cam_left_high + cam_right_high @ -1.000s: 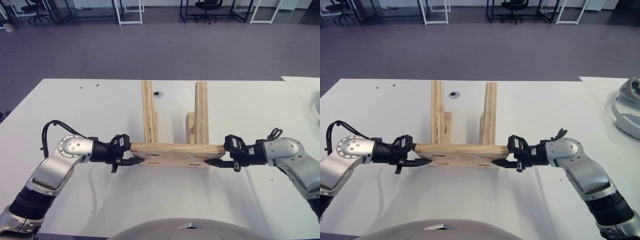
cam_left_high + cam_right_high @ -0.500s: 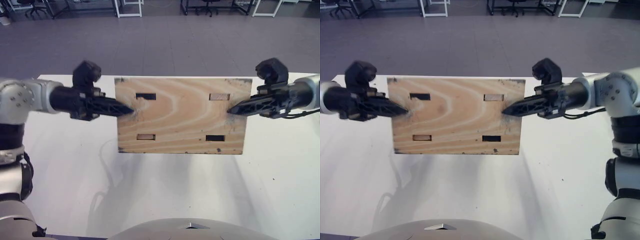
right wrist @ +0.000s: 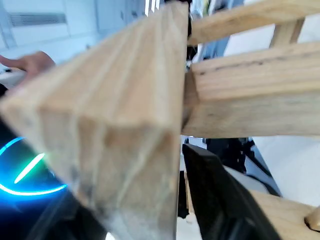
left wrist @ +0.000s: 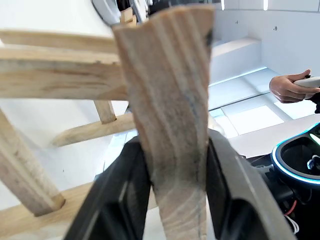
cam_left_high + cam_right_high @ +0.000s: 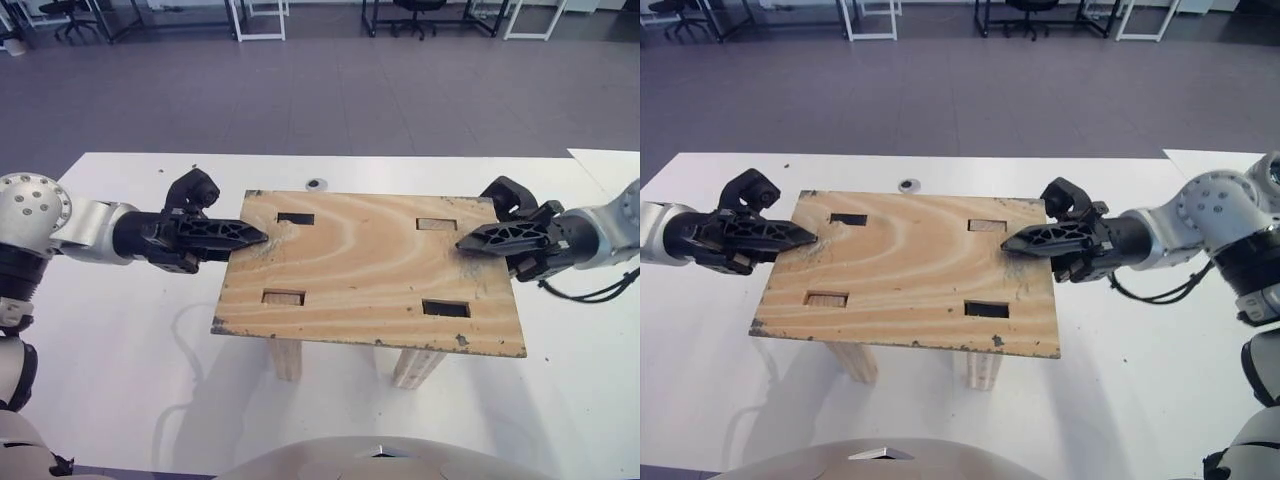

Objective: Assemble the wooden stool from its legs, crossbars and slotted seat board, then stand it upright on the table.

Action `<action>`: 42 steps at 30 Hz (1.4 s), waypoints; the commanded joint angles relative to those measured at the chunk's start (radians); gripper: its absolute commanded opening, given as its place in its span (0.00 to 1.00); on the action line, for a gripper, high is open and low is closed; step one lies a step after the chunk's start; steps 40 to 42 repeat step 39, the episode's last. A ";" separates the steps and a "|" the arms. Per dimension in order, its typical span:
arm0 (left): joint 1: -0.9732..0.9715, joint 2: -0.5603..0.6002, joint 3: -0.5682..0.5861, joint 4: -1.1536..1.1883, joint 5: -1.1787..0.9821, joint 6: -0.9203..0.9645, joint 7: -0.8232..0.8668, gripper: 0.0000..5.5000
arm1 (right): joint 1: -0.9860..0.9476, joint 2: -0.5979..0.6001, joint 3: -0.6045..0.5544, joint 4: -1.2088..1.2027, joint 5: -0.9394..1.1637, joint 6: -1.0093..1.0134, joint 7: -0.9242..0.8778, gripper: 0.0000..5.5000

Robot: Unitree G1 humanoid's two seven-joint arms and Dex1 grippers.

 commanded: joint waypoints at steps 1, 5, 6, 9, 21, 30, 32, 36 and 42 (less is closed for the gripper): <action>0.076 -0.027 0.115 -0.022 -0.039 -0.075 0.133 0.41 | 0.078 -0.004 -0.133 0.031 0.010 -0.027 -0.118 0.55; 0.125 -0.061 0.228 0.005 -0.038 -0.127 0.246 0.54 | 0.165 0.026 -0.287 0.079 0.010 -0.075 -0.243 0.69; 0.140 -0.062 0.248 0.021 -0.030 -0.132 0.264 0.58 | 0.174 0.041 -0.321 0.090 0.010 -0.084 -0.271 0.73; 0.206 -0.059 0.326 0.065 0.034 -0.131 0.261 0.66 | 0.230 0.080 -0.424 0.078 0.009 -0.135 -0.360 0.81; 0.328 -0.364 0.357 0.041 1.223 -1.243 0.465 0.85 | 0.482 0.479 -0.601 0.038 -1.125 -1.318 -0.790 0.98; 0.327 -0.541 0.375 0.168 1.557 -1.491 0.584 0.85 | 0.424 0.678 -0.574 0.255 -1.553 -1.614 -0.818 0.98; 0.325 -0.564 0.388 0.171 1.569 -1.492 0.575 0.85 | 0.433 0.693 -0.612 0.270 -1.573 -1.623 -0.828 0.98; 0.366 -0.594 0.408 0.149 1.588 -1.491 0.541 0.85 | 0.426 0.710 -0.659 0.283 -1.621 -1.626 -0.835 0.98; 0.377 -0.619 0.429 0.127 1.608 -1.489 0.564 0.85 | 0.416 0.721 -0.683 0.289 -1.653 -1.624 -0.839 0.98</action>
